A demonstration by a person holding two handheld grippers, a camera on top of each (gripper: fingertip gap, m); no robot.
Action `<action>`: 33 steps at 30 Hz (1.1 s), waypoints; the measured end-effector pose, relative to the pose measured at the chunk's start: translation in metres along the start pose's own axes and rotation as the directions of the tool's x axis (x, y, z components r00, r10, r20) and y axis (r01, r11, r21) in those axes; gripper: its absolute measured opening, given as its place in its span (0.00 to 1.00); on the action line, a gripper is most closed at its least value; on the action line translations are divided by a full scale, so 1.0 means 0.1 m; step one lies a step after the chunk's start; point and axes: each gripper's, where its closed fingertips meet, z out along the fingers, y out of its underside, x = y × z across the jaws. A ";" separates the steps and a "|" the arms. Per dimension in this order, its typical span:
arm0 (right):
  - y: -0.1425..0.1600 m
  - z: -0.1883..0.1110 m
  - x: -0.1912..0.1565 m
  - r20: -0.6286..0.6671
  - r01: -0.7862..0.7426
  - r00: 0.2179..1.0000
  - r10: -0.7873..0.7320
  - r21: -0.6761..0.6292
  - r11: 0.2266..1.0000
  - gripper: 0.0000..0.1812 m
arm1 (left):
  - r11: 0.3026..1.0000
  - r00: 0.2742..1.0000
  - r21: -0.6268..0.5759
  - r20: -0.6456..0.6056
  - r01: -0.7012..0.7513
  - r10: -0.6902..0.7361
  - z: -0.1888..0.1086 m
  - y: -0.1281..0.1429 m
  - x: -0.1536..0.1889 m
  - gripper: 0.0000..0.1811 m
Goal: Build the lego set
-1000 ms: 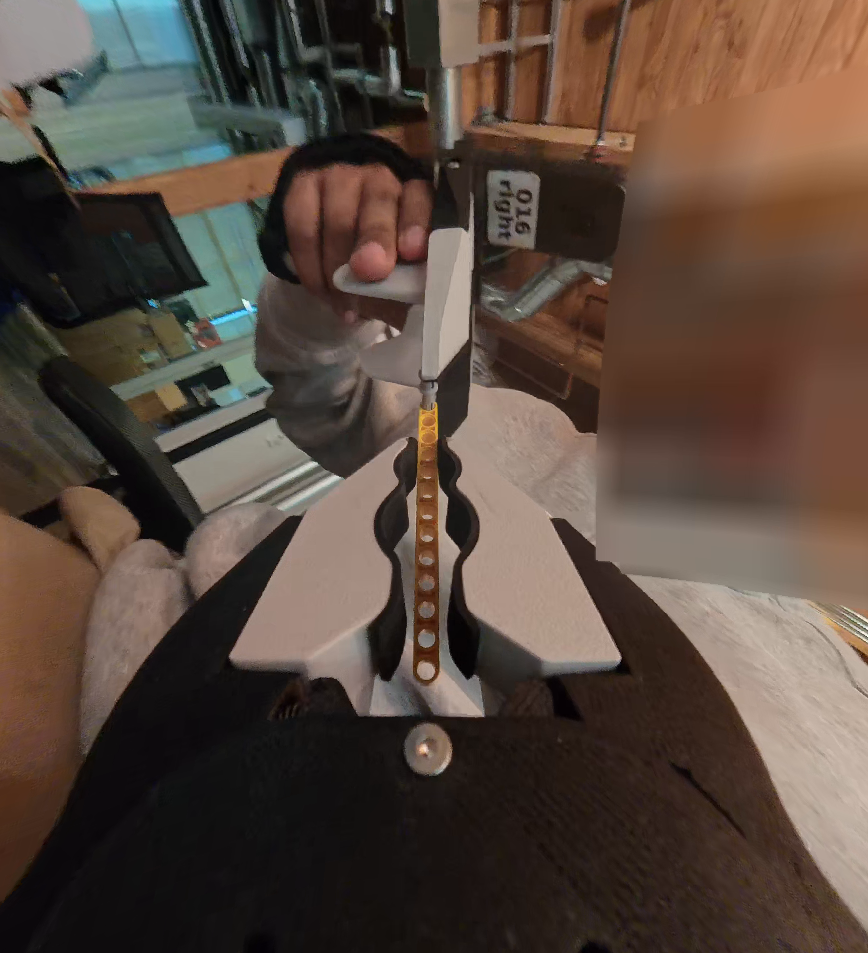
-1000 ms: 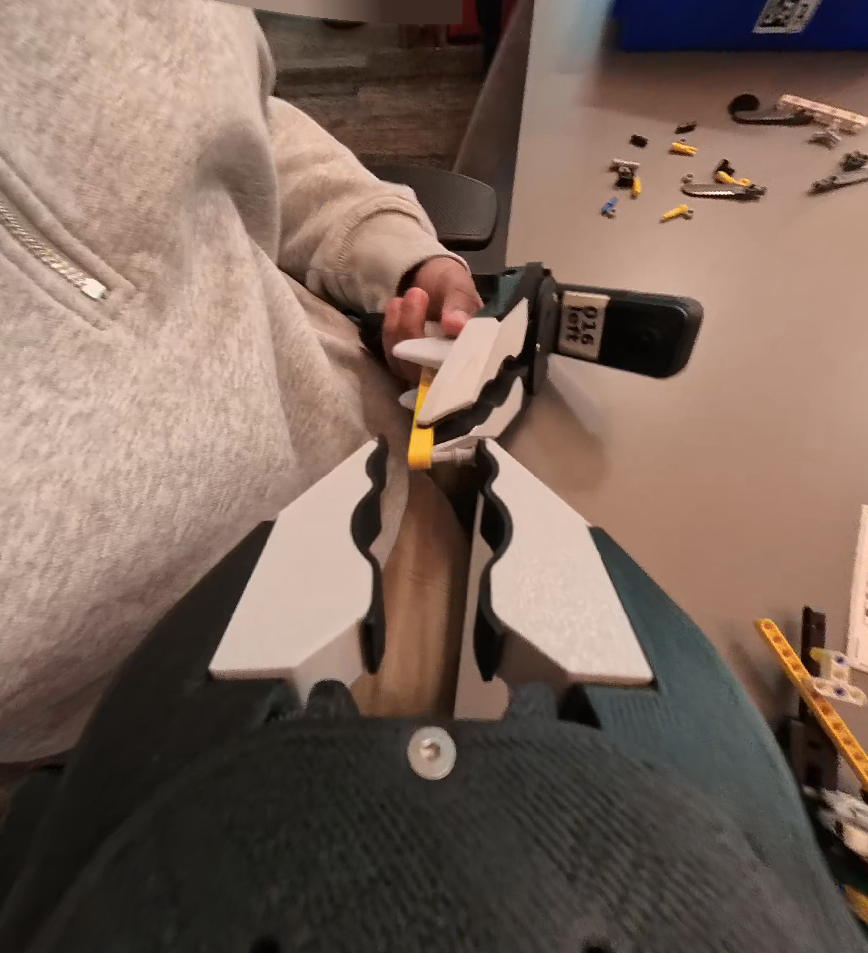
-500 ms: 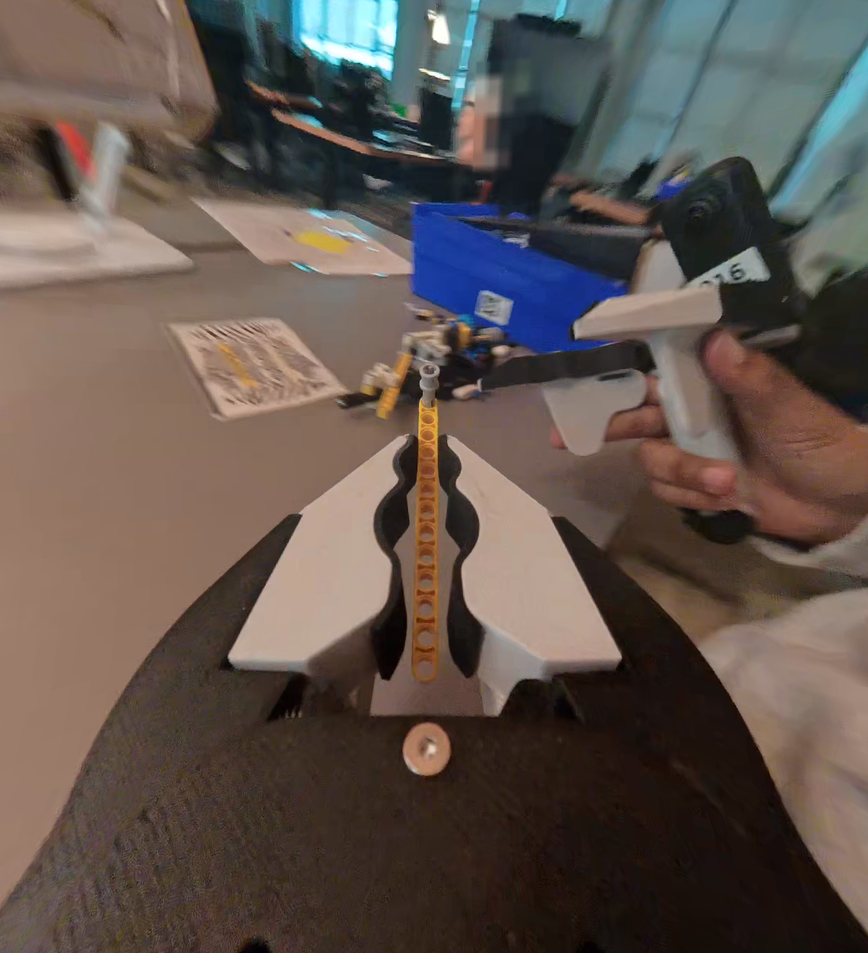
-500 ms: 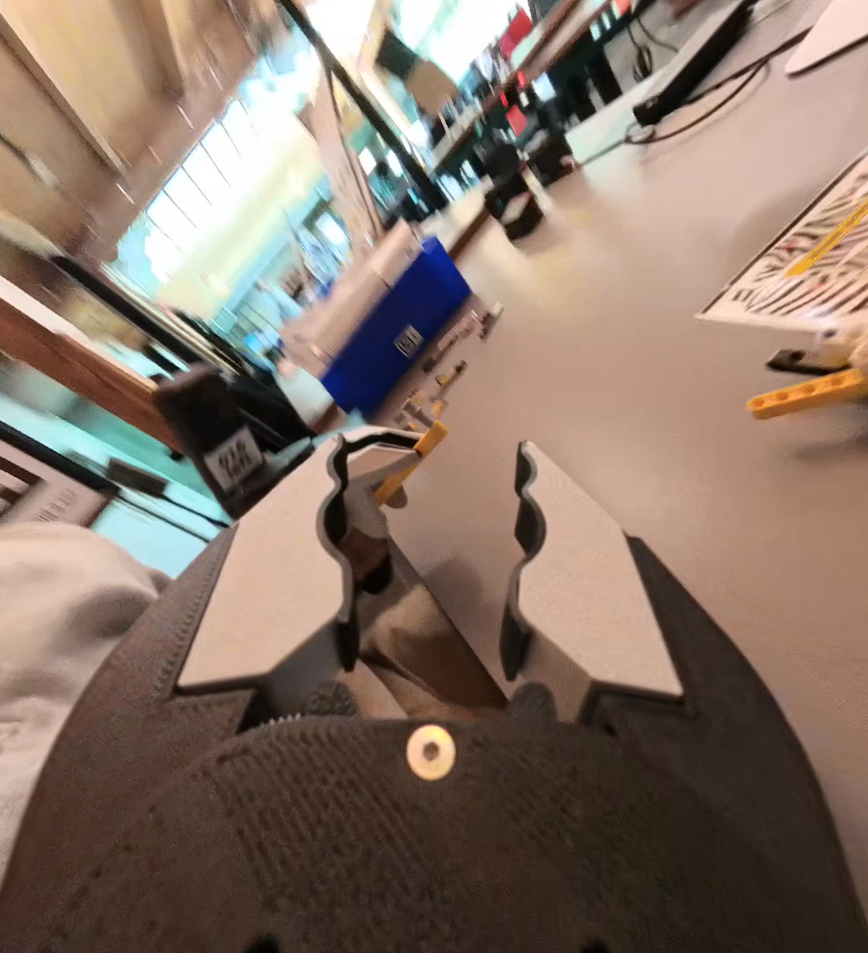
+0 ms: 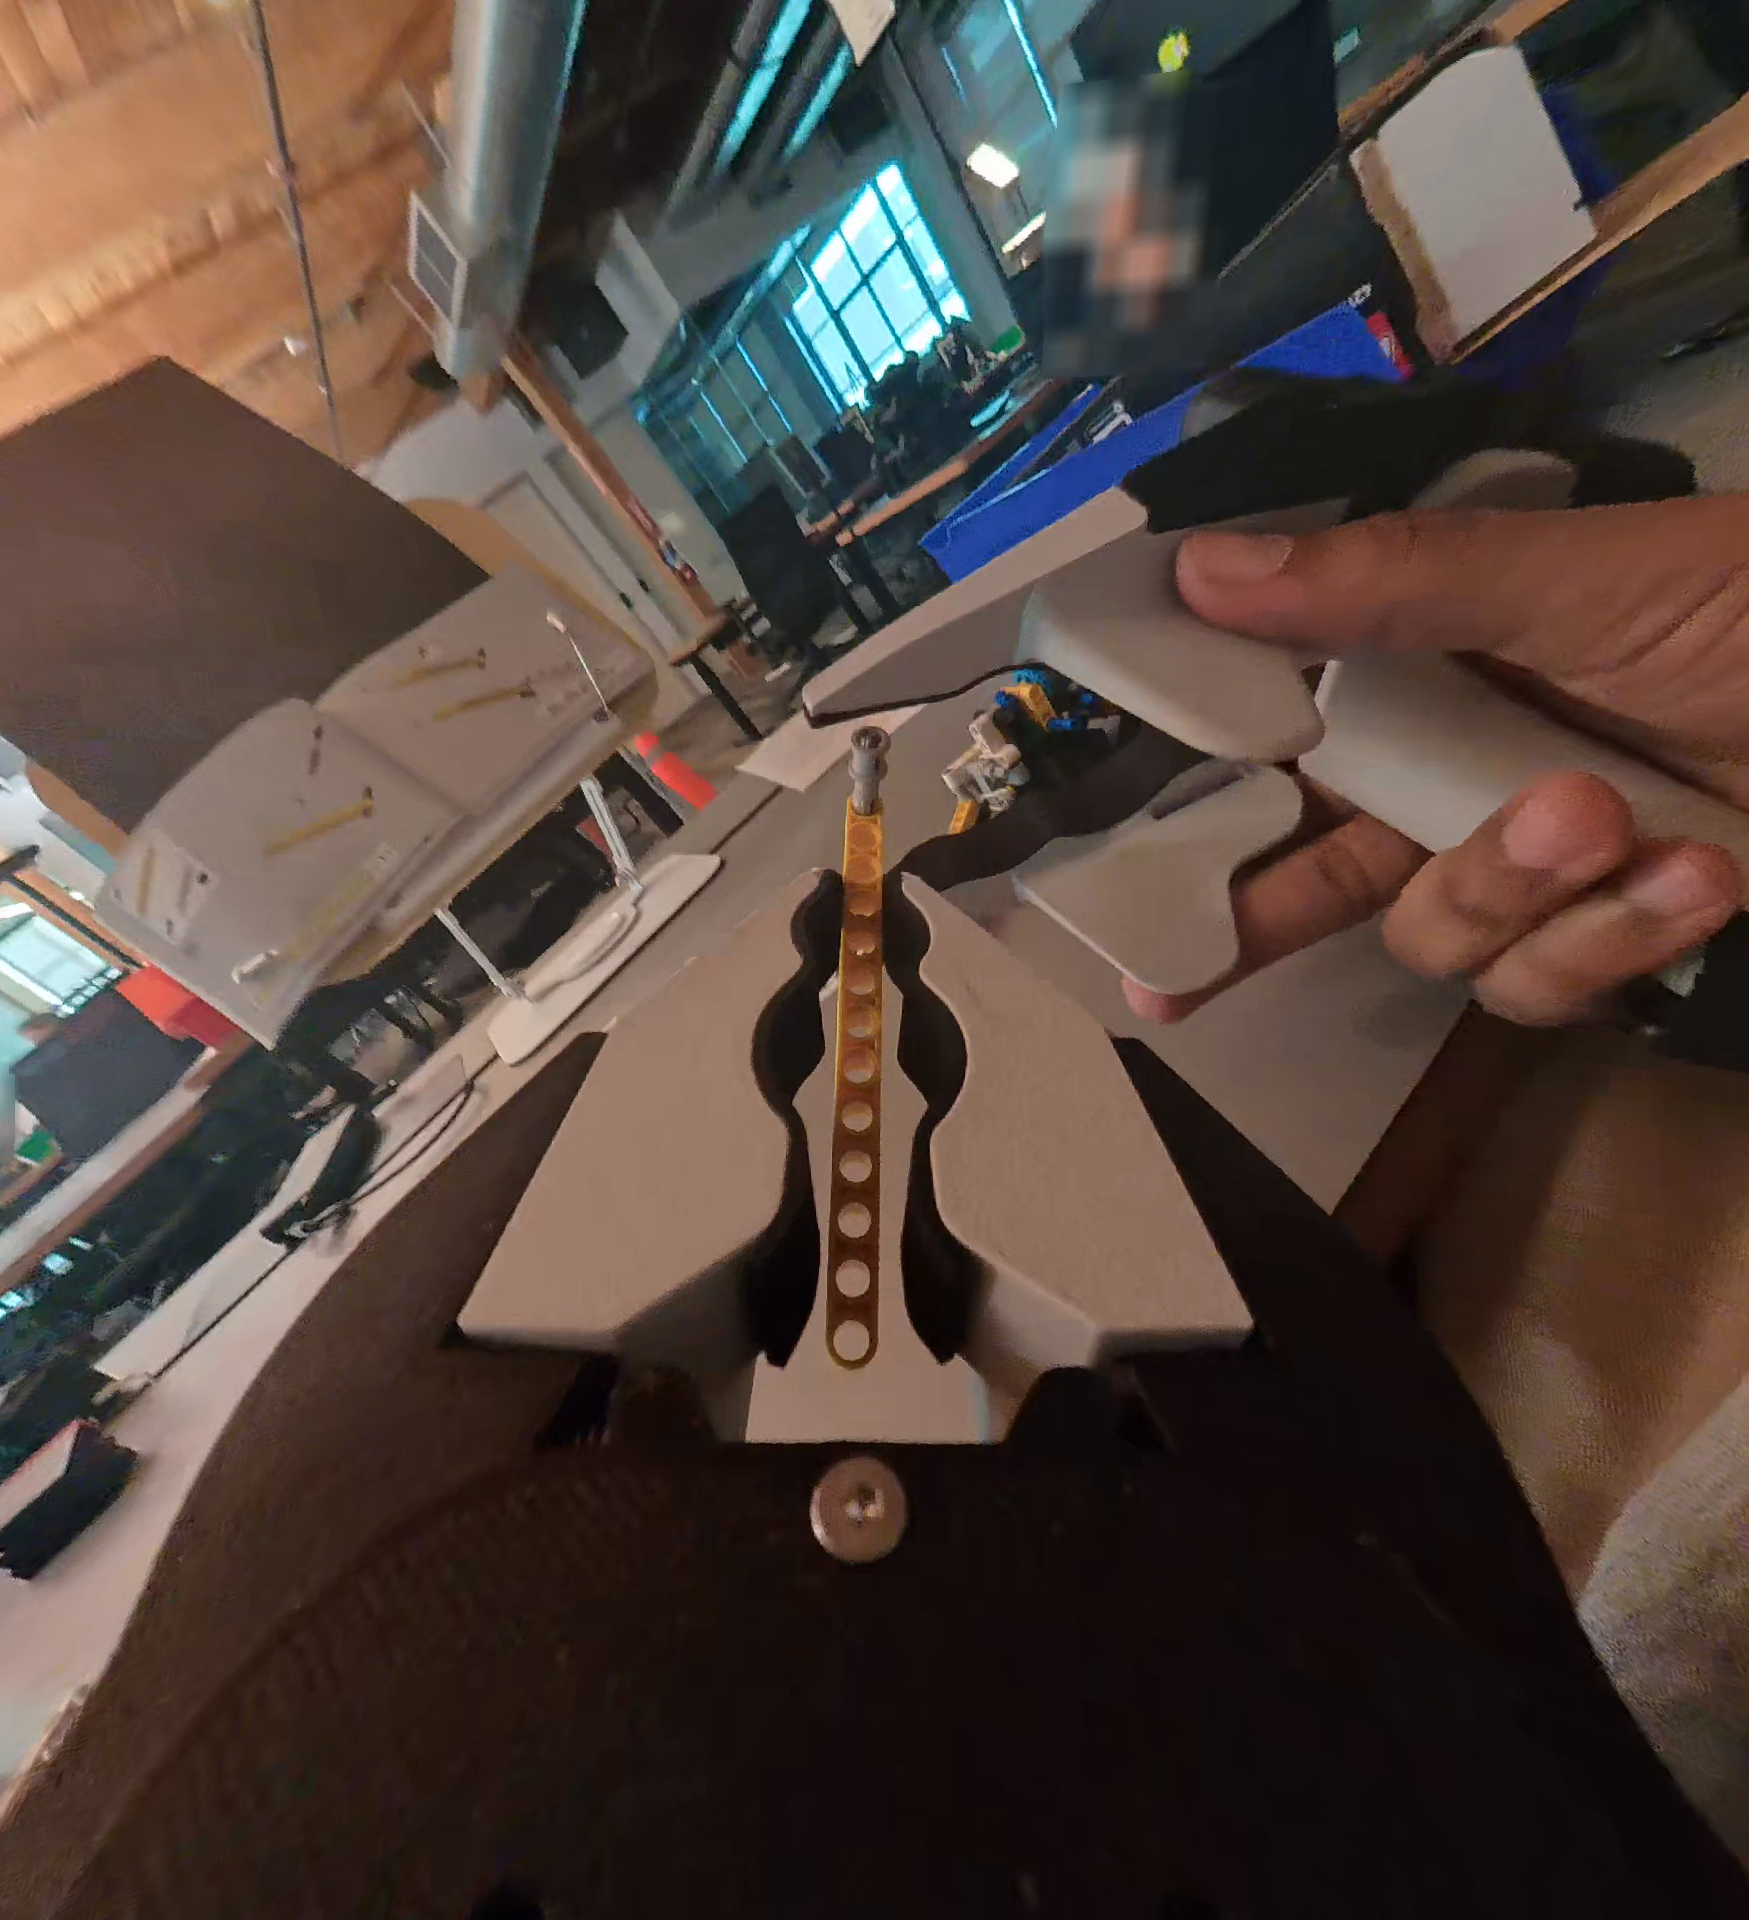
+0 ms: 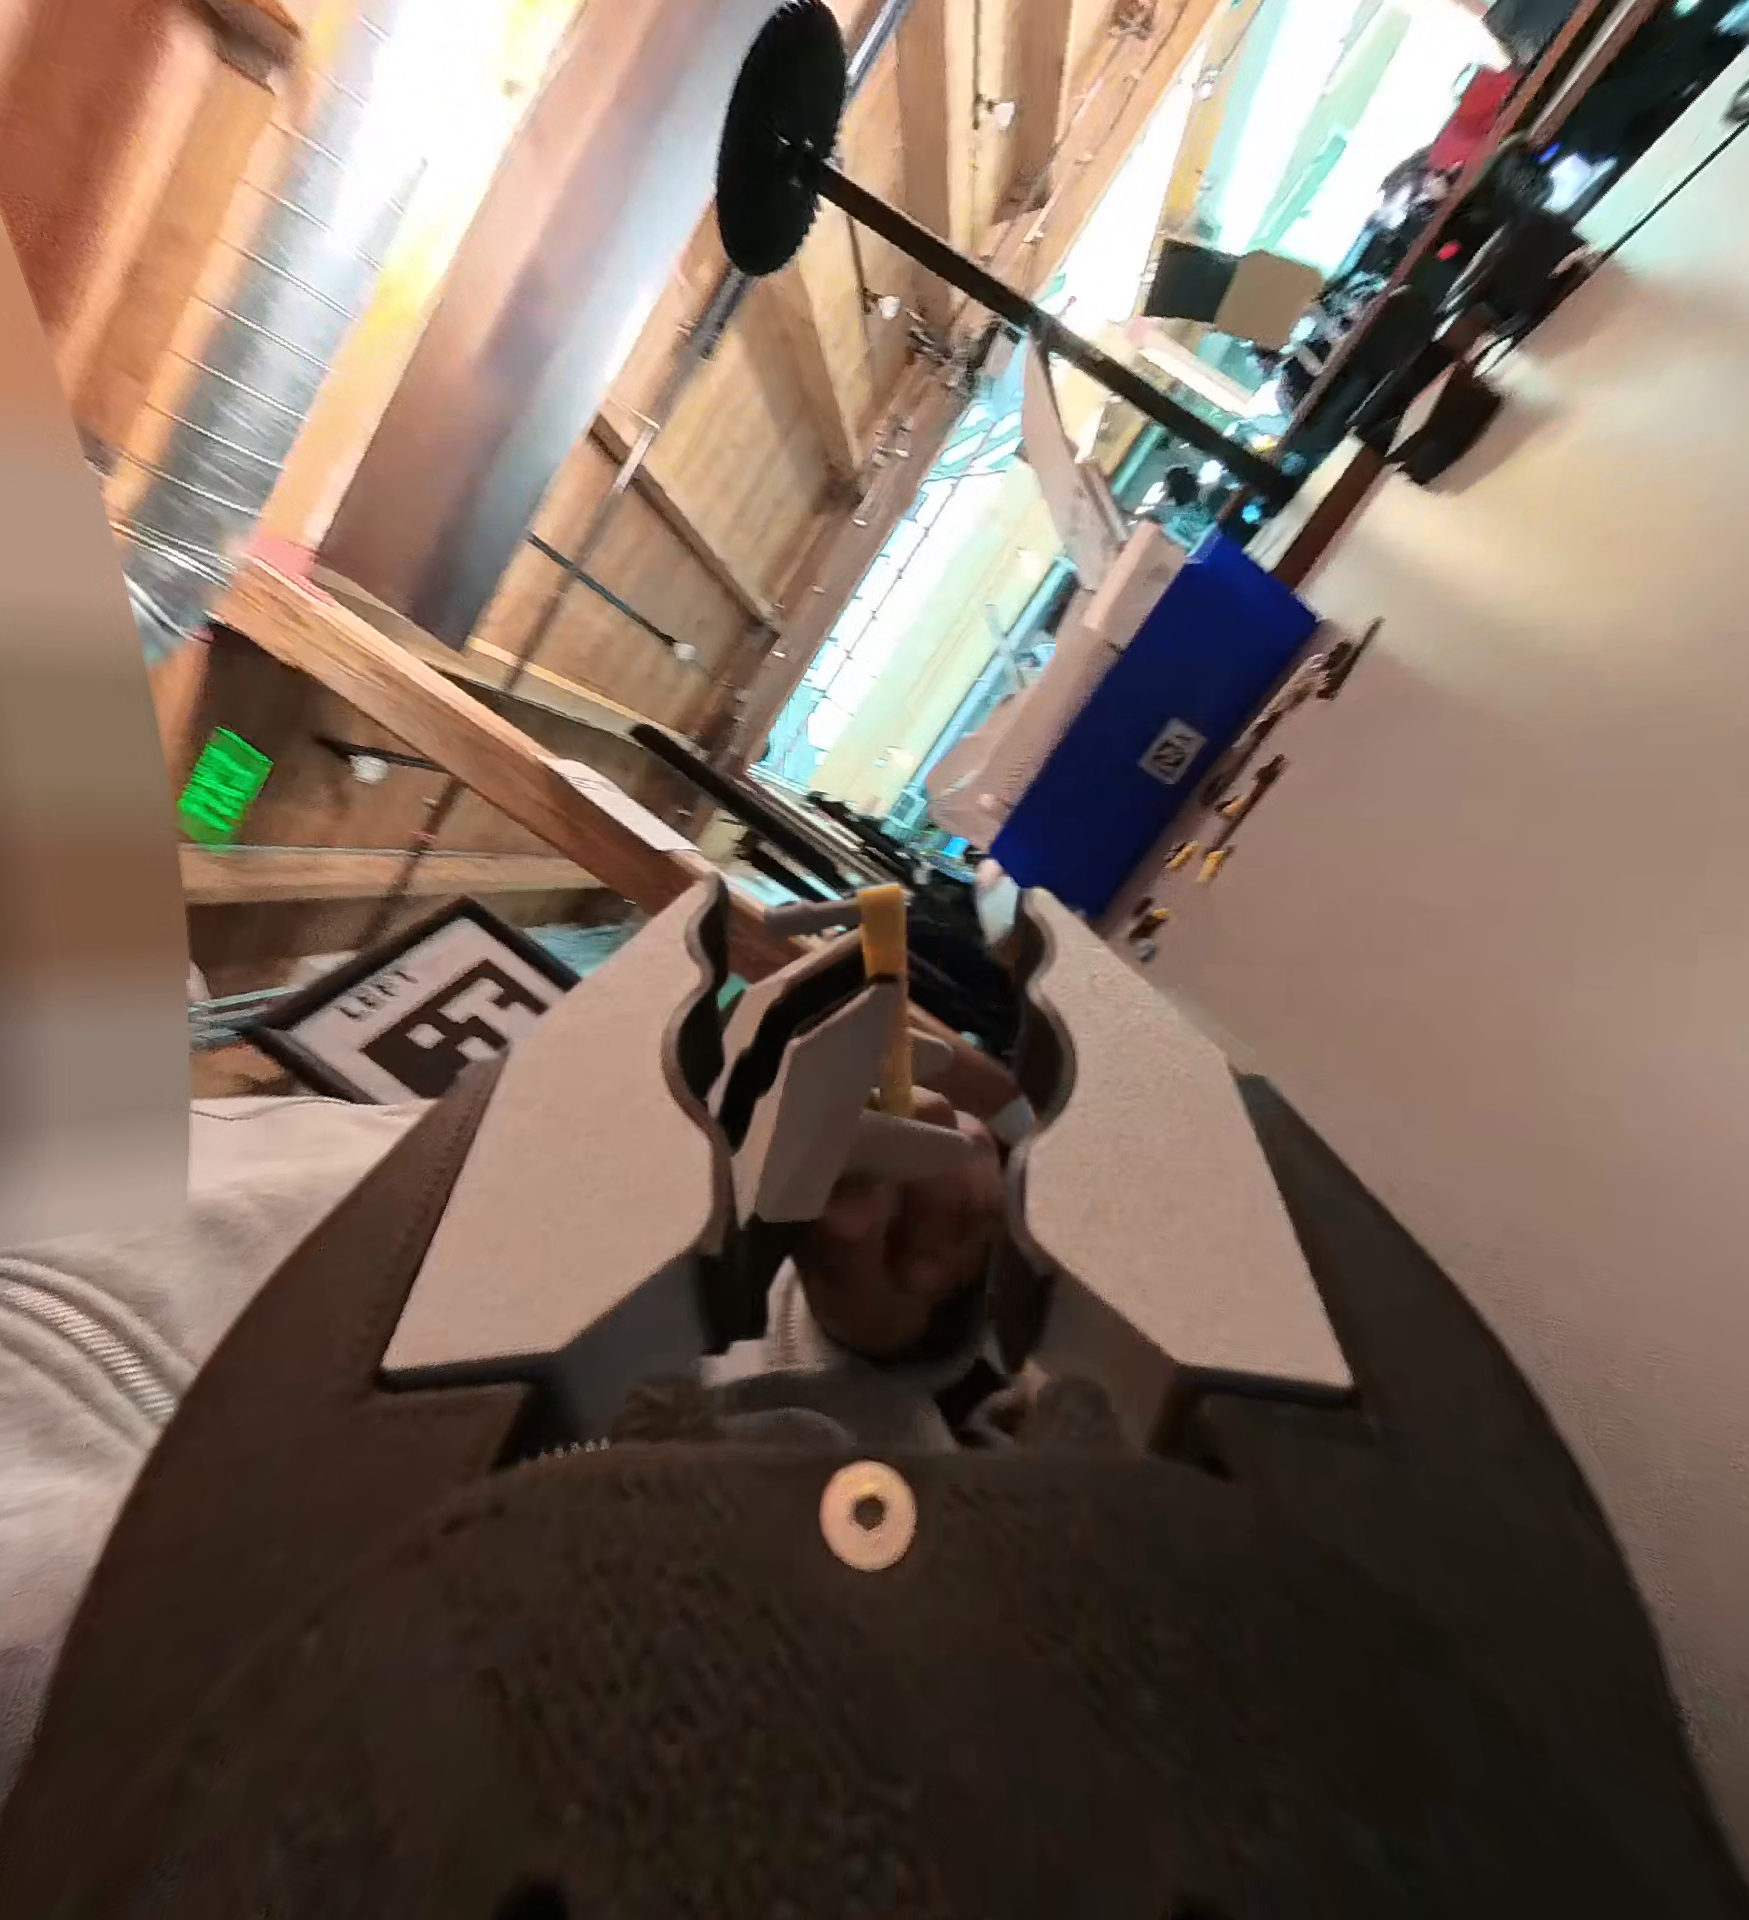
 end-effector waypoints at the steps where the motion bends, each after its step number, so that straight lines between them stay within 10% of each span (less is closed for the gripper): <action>1: 0.02 0.00 -0.01 0.023 -0.032 0.999 0.032 0.003 0.999 0.28 | 1.000 1.000 0.006 0.009 -0.008 0.008 0.00 -0.01 0.00 0.03; 25: 0.06 0.07 -0.21 0.045 0.175 0.984 -0.175 0.016 0.985 0.13 | 0.998 0.997 0.061 0.076 -0.021 0.016 -0.01 -0.12 0.01 0.03; 33: -0.21 -0.19 -0.32 0.043 0.333 0.942 -0.333 0.014 0.943 0.13 | 0.843 0.824 0.096 -0.296 0.529 -0.483 -0.12 -0.31 0.02 0.16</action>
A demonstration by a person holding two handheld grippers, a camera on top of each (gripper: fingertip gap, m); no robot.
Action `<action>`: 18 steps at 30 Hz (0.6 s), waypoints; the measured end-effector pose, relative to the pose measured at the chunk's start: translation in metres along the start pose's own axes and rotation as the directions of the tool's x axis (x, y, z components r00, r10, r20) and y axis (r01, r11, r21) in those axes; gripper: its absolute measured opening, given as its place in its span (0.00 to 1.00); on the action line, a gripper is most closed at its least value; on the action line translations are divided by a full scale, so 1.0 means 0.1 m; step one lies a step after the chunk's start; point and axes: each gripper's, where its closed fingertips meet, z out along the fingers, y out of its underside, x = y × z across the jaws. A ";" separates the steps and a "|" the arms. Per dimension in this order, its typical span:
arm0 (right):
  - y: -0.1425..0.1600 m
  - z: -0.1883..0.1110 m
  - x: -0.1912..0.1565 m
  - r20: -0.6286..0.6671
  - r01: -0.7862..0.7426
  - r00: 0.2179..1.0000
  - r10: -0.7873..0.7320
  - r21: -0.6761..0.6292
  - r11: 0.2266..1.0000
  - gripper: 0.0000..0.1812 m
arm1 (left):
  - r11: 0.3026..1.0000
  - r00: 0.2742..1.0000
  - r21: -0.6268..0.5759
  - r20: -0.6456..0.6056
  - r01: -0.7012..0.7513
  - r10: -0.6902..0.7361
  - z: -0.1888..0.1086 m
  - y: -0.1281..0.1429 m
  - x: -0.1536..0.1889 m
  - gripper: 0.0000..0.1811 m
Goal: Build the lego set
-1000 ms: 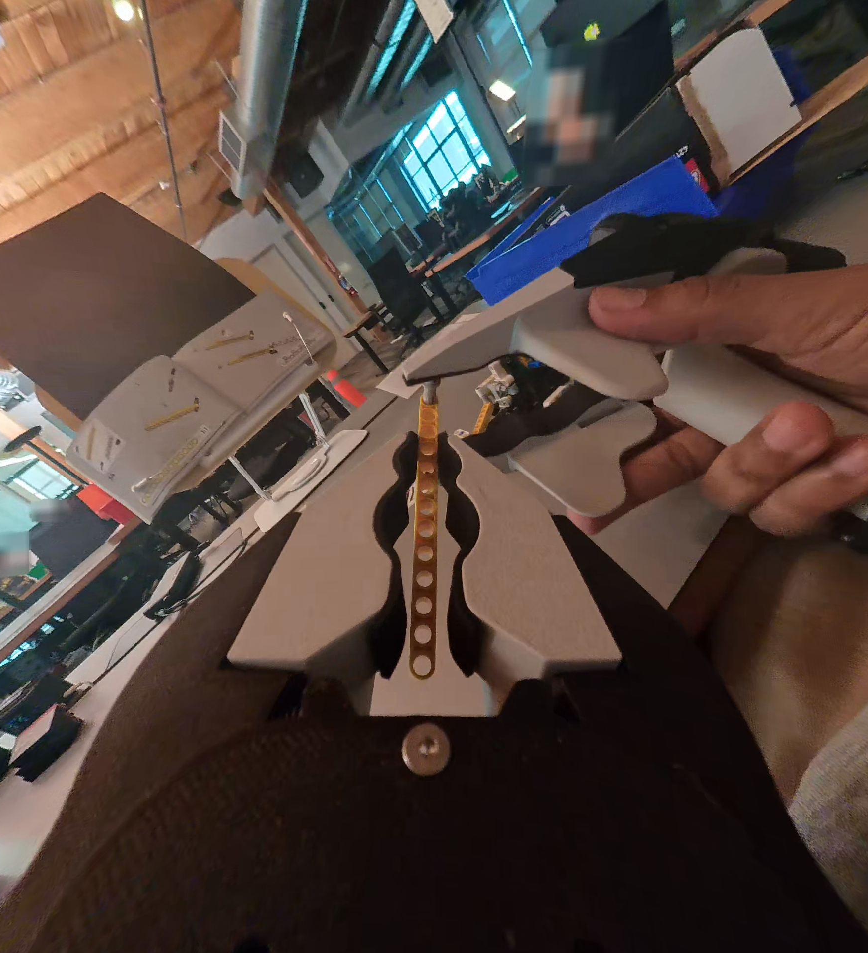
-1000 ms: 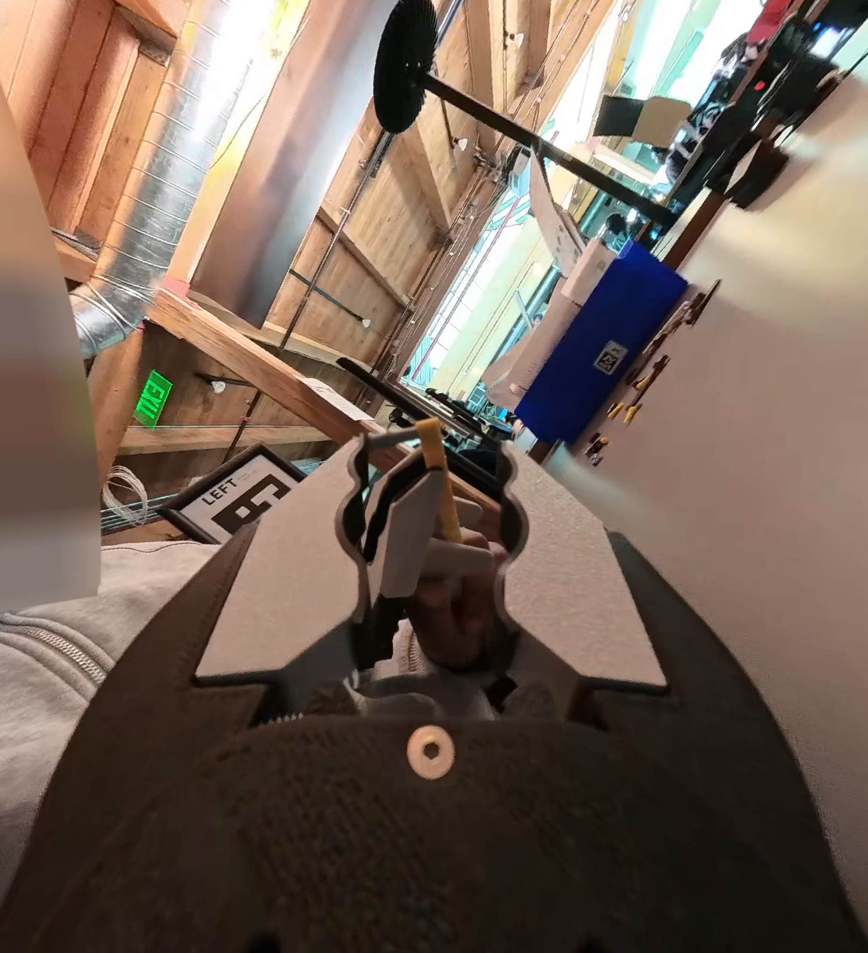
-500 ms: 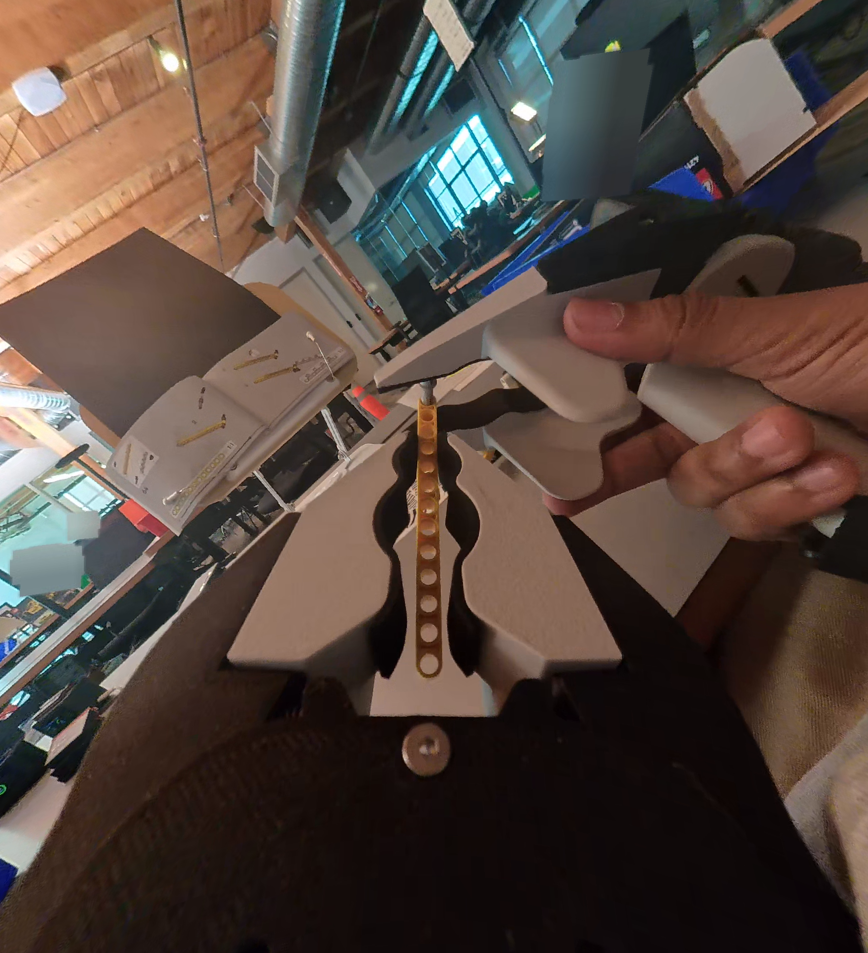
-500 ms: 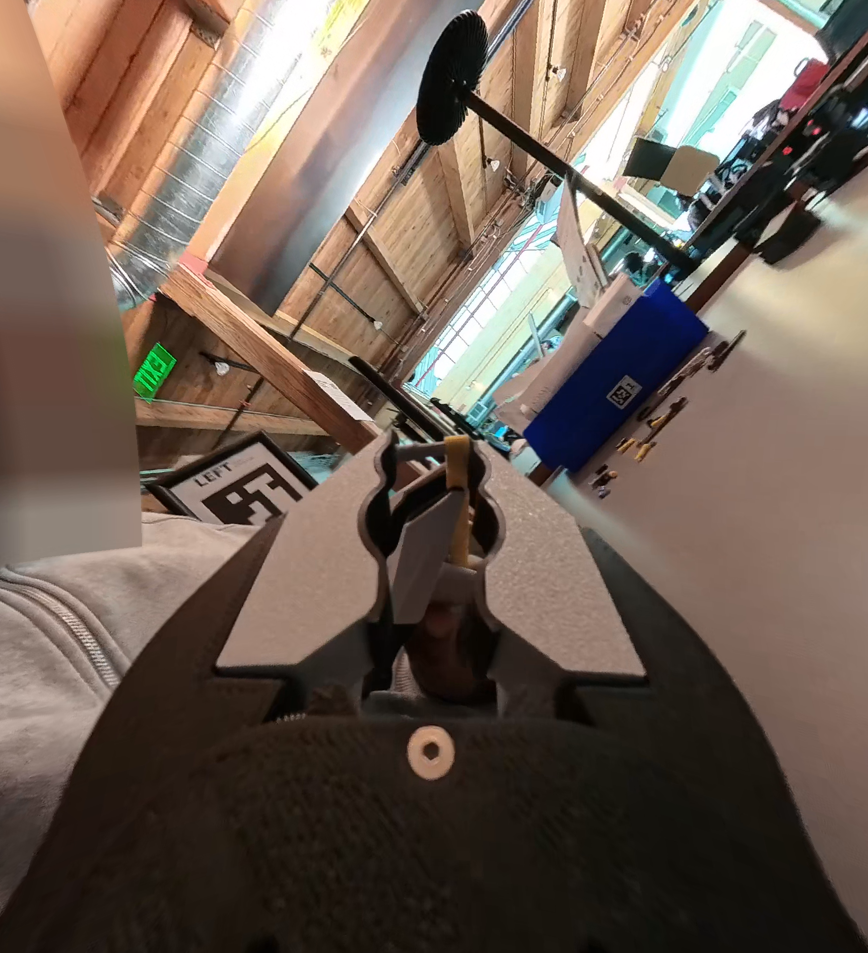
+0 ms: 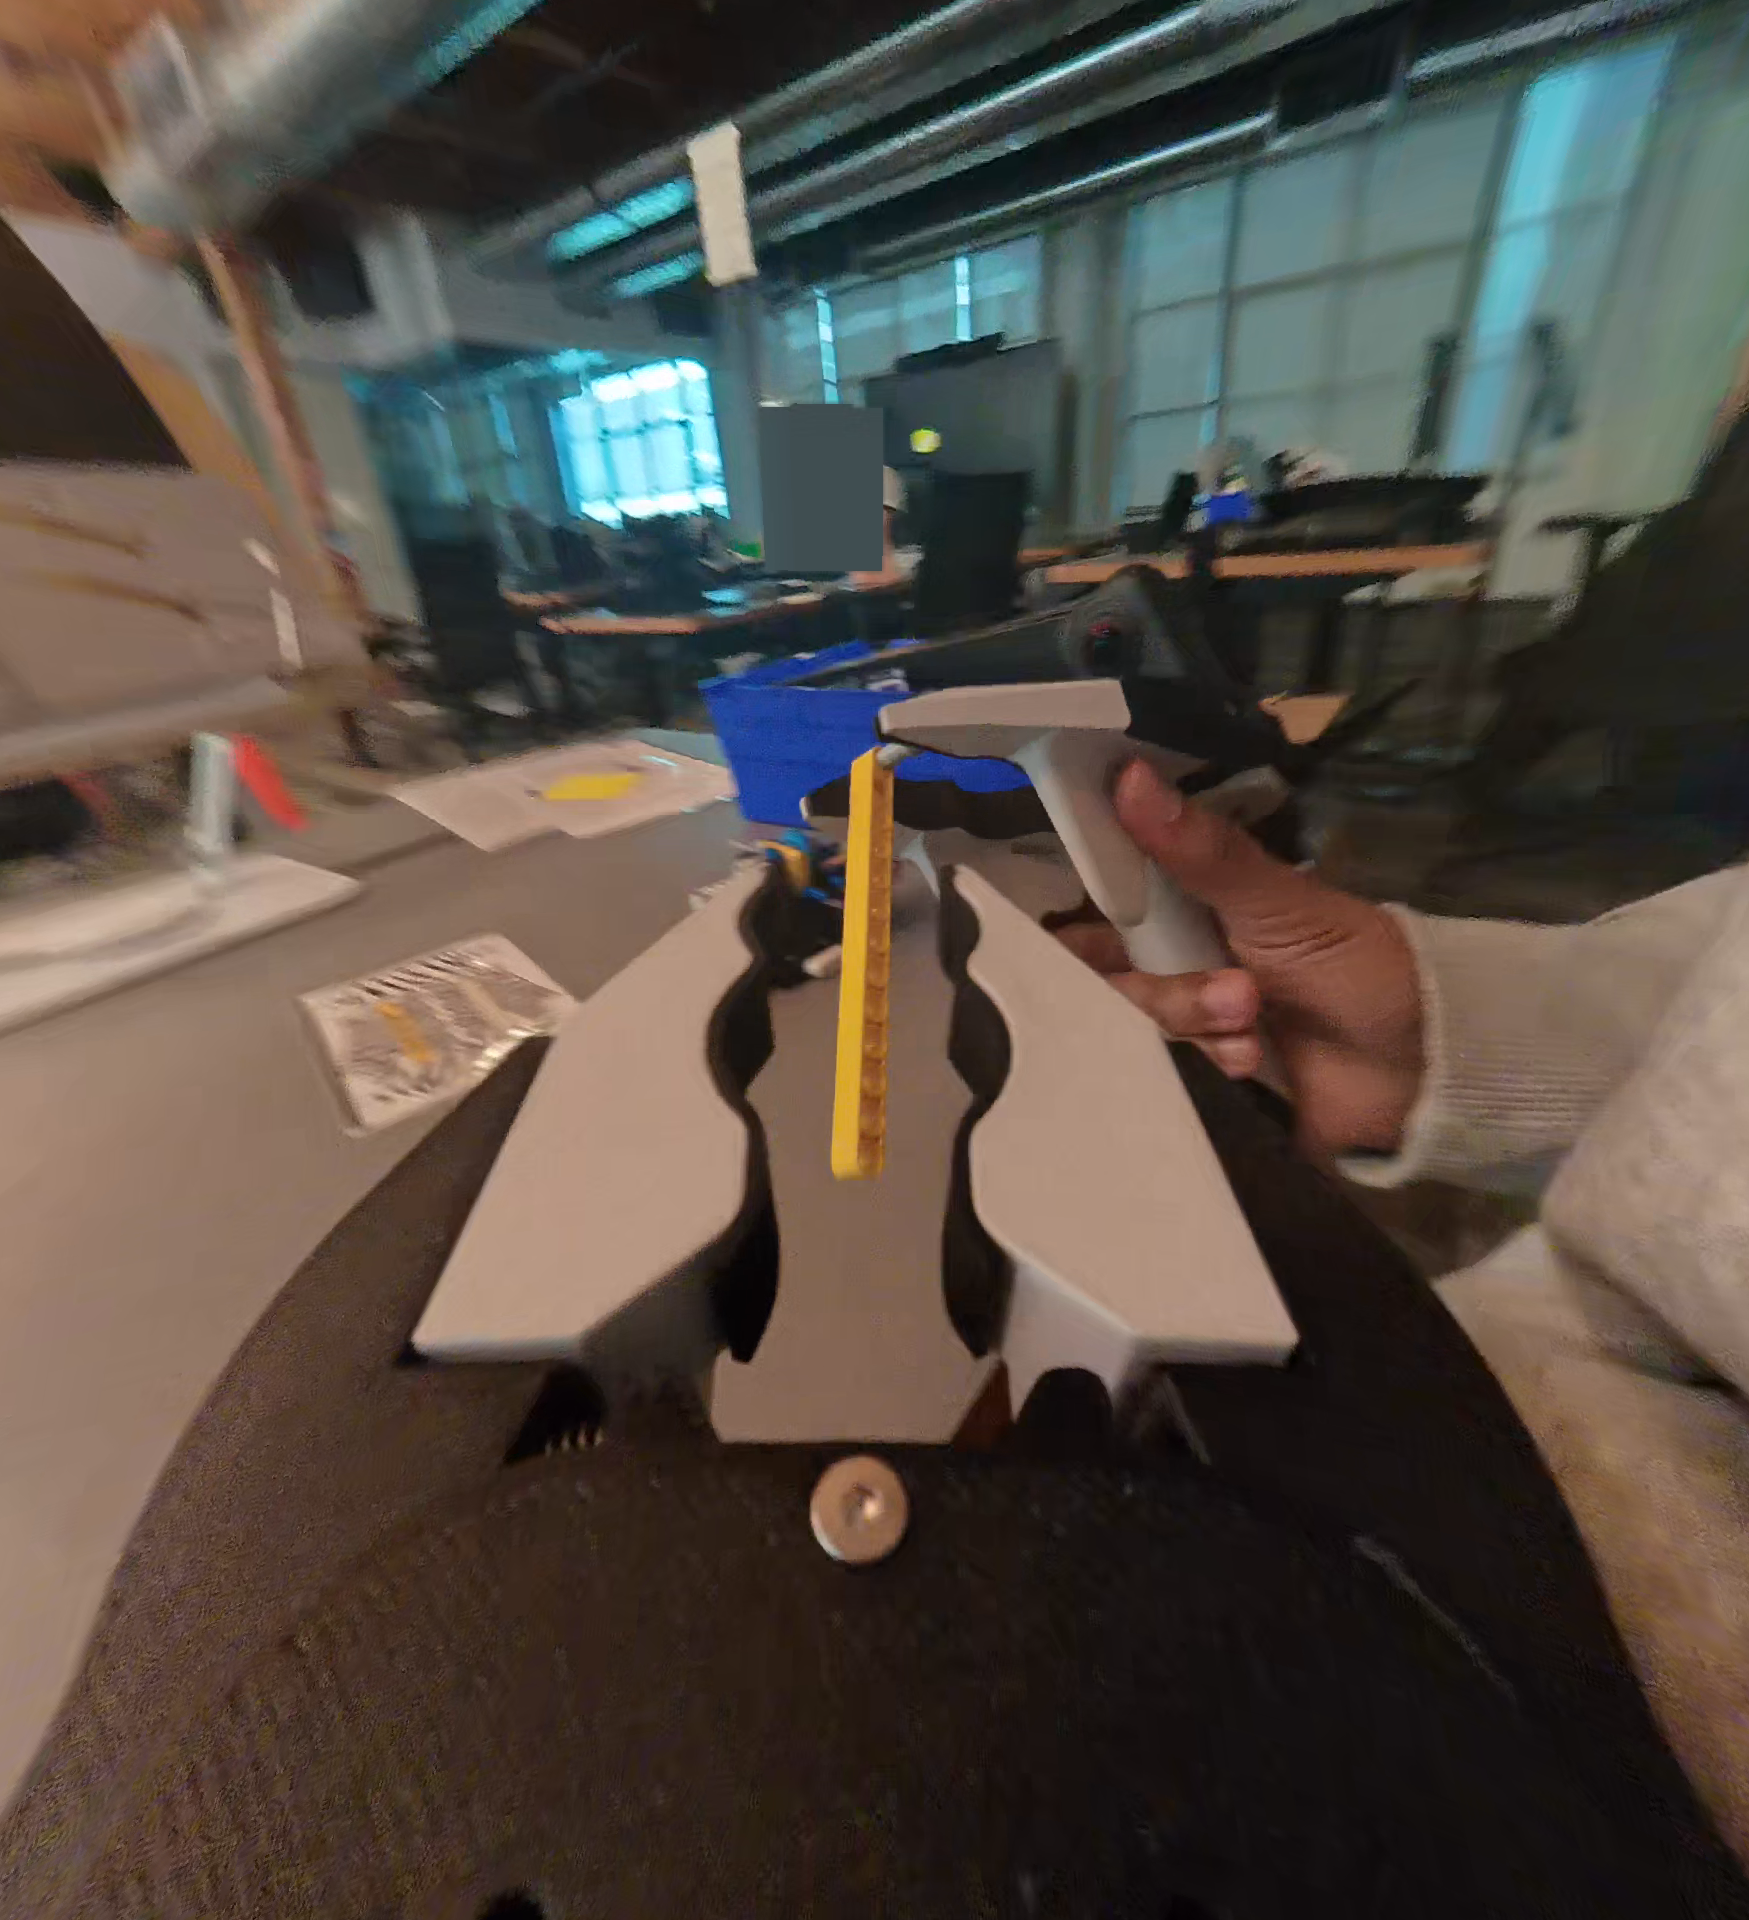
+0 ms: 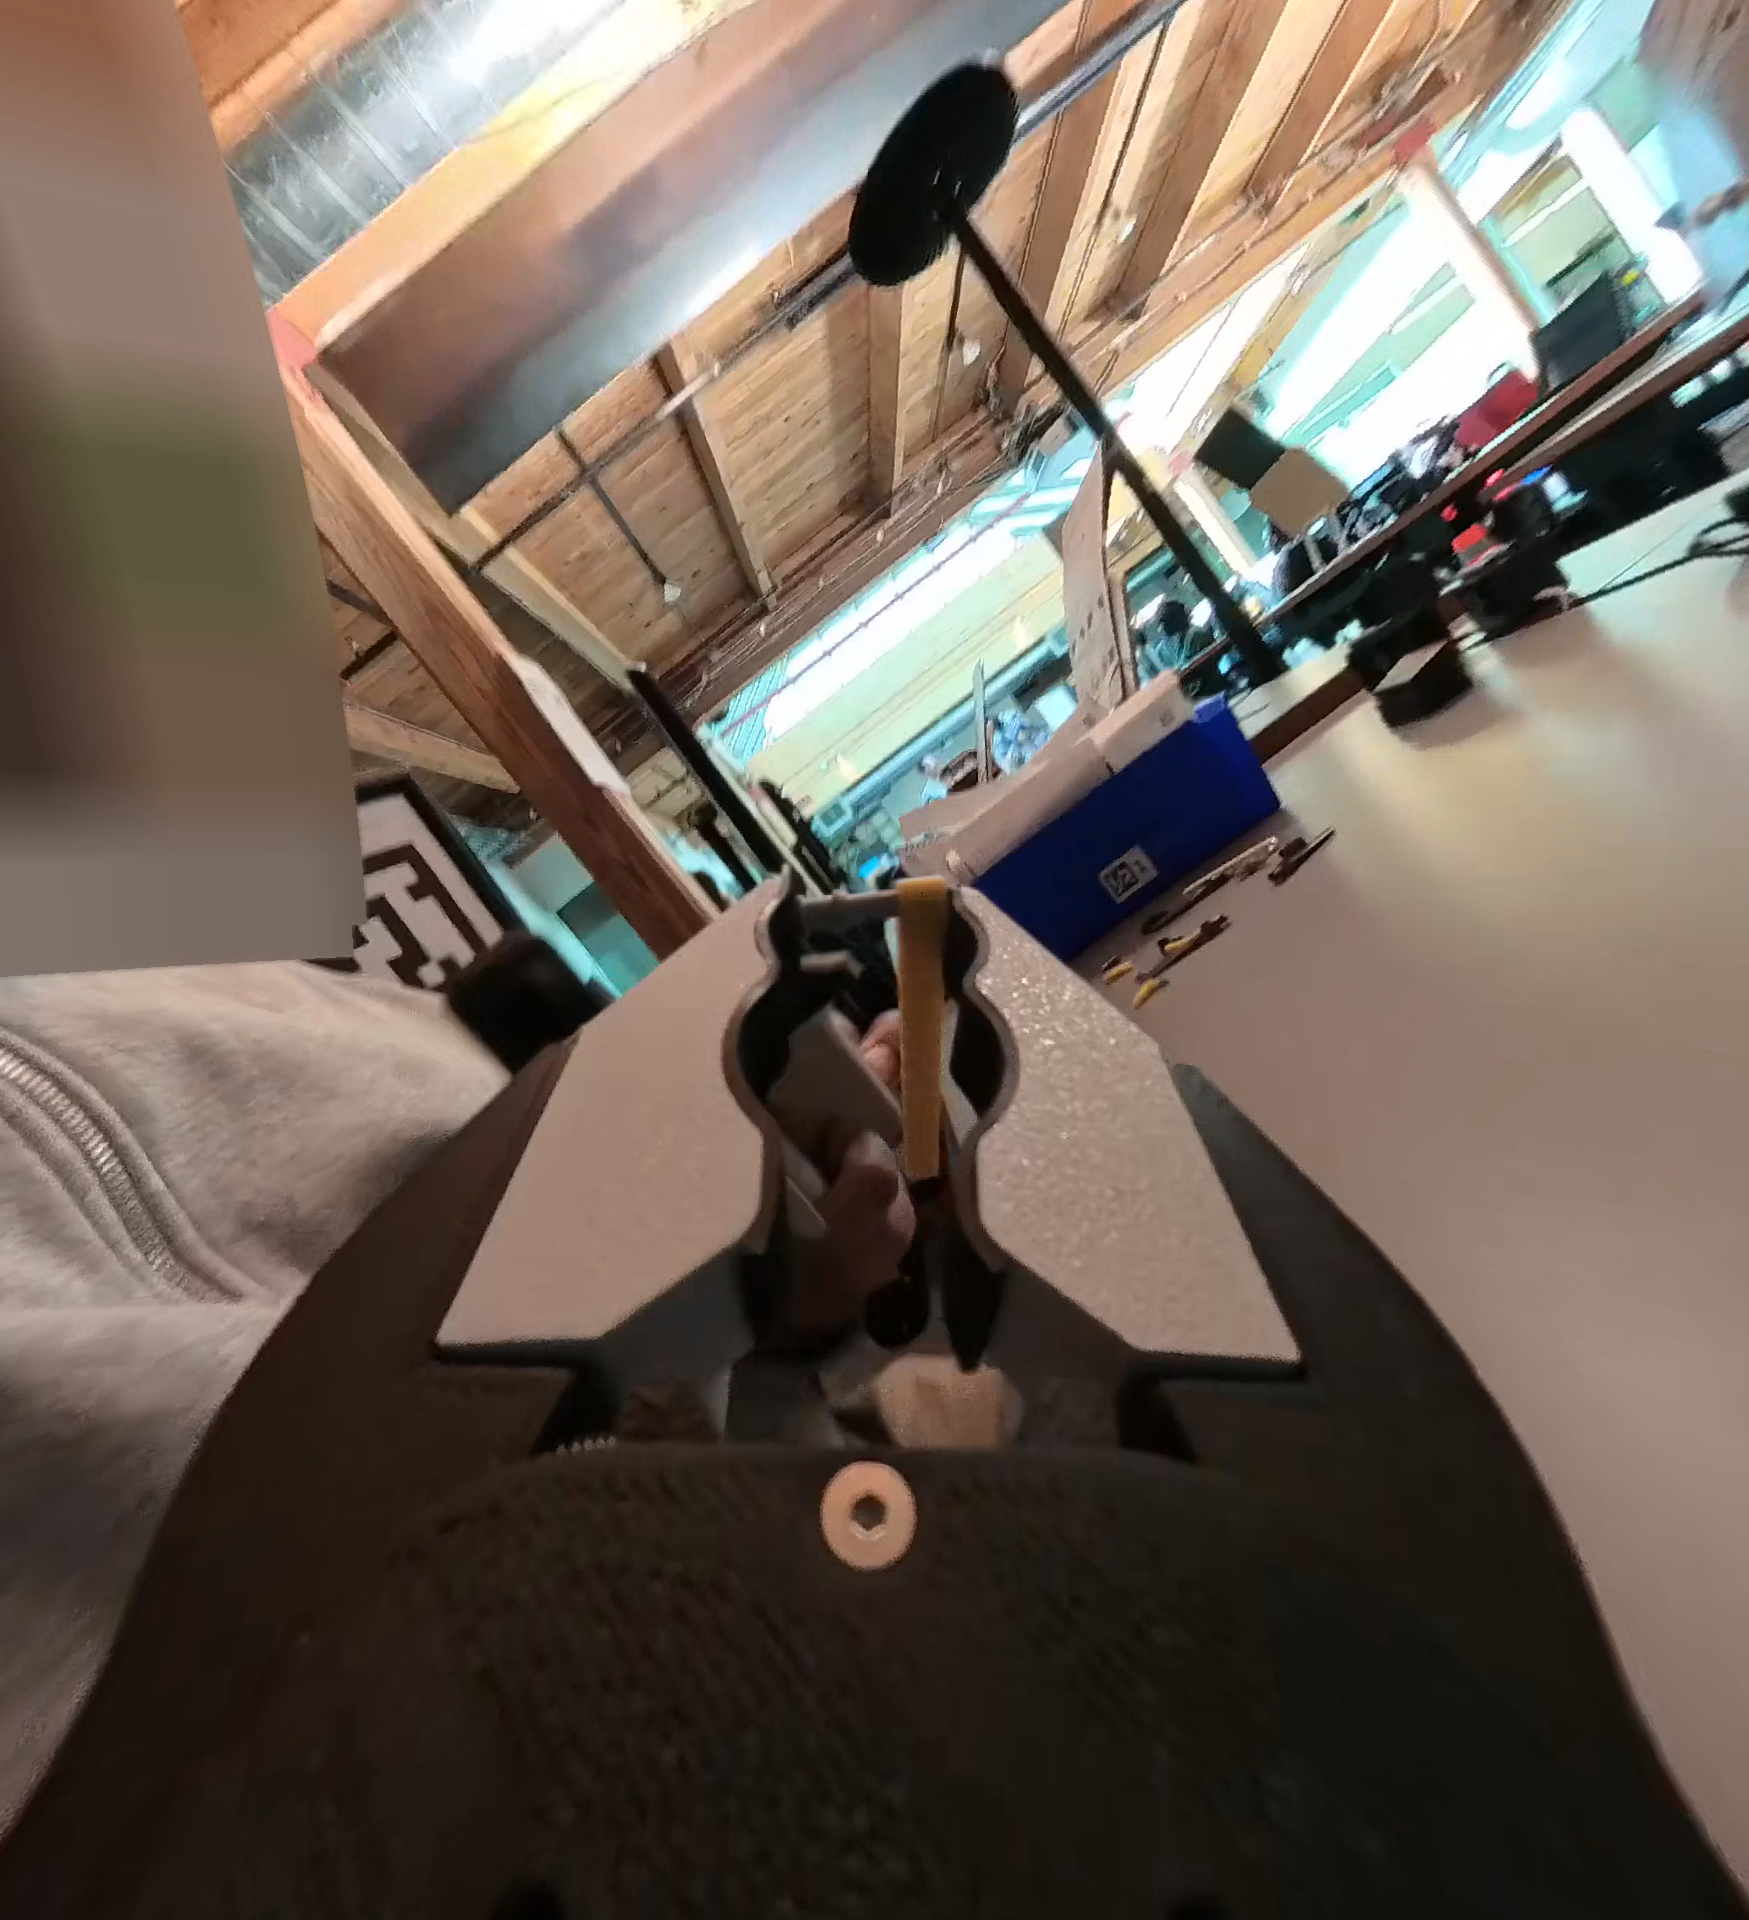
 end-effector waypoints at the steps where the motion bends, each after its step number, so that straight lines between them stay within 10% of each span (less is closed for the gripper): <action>1: 0.00 -0.03 0.00 0.001 0.018 1.000 -0.018 -0.030 0.999 0.14 | 0.996 0.995 -0.014 -0.047 0.088 -0.089 0.00 0.00 -0.01 0.22; 5: 0.12 0.03 -0.17 0.056 0.150 0.988 -0.143 -0.174 0.973 0.14 | 0.929 0.921 -0.200 -0.177 0.312 -0.348 0.05 0.25 0.04 0.33; 8: 0.35 0.12 -0.32 0.131 0.236 0.970 -0.205 -0.301 0.924 0.14 | 0.900 0.854 -0.258 -0.308 0.350 -0.420 -0.01 0.26 0.21 0.14; 18: 0.31 0.19 -0.59 0.236 0.376 0.913 -0.333 -0.168 0.911 0.14 | 0.972 0.907 -0.099 -0.350 0.214 -0.235 -0.06 0.04 0.32 0.04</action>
